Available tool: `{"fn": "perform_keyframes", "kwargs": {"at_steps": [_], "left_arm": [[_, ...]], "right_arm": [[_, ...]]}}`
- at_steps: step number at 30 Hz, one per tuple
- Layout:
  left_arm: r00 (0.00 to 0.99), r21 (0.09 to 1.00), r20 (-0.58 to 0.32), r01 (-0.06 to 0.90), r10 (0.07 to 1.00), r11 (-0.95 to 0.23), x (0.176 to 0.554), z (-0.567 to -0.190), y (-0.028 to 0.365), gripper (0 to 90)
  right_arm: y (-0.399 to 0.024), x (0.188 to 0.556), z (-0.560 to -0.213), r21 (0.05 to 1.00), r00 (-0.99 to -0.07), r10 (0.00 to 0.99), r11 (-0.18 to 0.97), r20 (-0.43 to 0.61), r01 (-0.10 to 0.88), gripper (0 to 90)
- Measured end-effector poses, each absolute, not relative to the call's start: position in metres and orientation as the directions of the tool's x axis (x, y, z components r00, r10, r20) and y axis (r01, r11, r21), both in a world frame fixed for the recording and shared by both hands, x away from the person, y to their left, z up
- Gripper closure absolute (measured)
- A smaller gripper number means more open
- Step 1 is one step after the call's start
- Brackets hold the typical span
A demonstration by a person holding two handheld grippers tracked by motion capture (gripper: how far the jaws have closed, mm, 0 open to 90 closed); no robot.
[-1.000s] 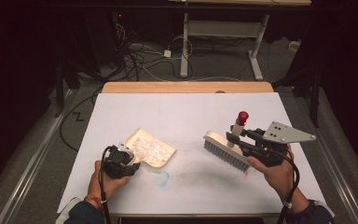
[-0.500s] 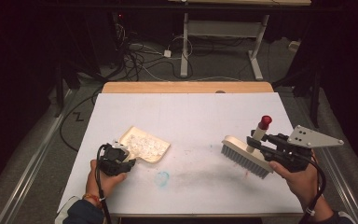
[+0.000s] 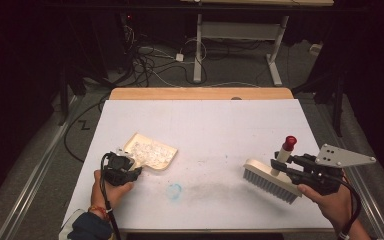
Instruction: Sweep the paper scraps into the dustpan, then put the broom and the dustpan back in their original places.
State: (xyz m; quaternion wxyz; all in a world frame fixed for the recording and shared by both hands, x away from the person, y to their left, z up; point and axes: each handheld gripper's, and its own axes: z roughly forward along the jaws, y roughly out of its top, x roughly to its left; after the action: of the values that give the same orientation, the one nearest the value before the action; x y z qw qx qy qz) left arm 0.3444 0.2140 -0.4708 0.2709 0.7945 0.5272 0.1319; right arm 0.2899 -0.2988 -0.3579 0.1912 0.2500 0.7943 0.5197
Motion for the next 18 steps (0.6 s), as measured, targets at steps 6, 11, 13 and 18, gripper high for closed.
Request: {"fn": "perform_keyframes", "kwargs": {"at_steps": [6, 11, 13, 18], "left_arm": [[0.384, 0.577, -0.081, 0.771, 0.92, -0.271, 0.346, -0.472, 0.214, 63.3], [0.36, 0.592, -0.09, 0.769, 0.929, -0.241, 0.346, -0.473, 0.21, 62.9], [0.352, 0.597, -0.101, 0.77, 0.93, -0.227, 0.347, -0.473, 0.206, 62.5], [0.361, 0.605, -0.112, 0.764, 0.926, -0.225, 0.344, -0.473, 0.193, 54.8]], "right_arm": [[-0.297, 0.285, -0.366, 0.896, -0.832, 0.554, 0.386, -0.033, 0.221, 70.4], [-0.299, 0.29, -0.373, 0.885, -0.841, 0.541, 0.393, -0.003, 0.249, 70.4], [-0.301, 0.295, -0.375, 0.884, -0.84, 0.542, 0.386, 0.014, 0.263, 70.4], [-0.304, 0.311, -0.375, 0.875, -0.826, 0.562, 0.377, 0.045, 0.304, 70.1]]}}
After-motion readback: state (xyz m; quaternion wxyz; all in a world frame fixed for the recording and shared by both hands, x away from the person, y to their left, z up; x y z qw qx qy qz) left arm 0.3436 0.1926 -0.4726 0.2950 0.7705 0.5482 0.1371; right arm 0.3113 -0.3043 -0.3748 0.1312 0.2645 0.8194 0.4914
